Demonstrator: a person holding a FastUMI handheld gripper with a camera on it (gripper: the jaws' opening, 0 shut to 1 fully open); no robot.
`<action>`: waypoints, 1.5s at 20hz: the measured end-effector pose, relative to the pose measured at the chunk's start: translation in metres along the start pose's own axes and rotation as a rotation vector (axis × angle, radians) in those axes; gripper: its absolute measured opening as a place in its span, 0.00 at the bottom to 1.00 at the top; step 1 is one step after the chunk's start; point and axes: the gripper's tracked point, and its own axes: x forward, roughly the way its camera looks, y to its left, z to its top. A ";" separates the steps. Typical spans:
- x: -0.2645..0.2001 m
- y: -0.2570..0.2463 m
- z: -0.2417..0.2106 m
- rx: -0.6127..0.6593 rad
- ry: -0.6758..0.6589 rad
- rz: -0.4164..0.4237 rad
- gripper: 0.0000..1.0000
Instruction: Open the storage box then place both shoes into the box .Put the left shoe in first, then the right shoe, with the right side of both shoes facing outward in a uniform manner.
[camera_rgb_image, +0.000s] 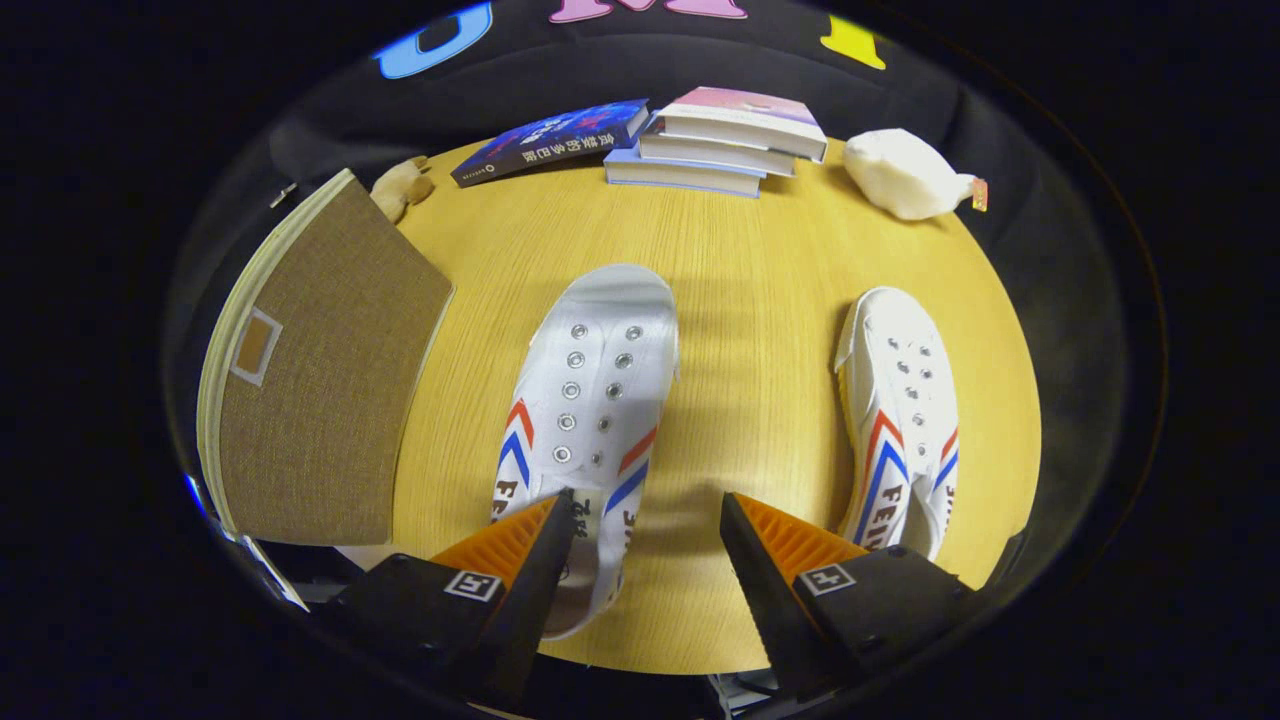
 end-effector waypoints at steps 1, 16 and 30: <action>0.004 -0.002 0.004 0.009 -0.005 0.004 0.81; 0.004 0.017 0.009 0.200 0.032 0.197 0.05; -0.138 0.049 0.063 0.200 -0.195 0.081 0.05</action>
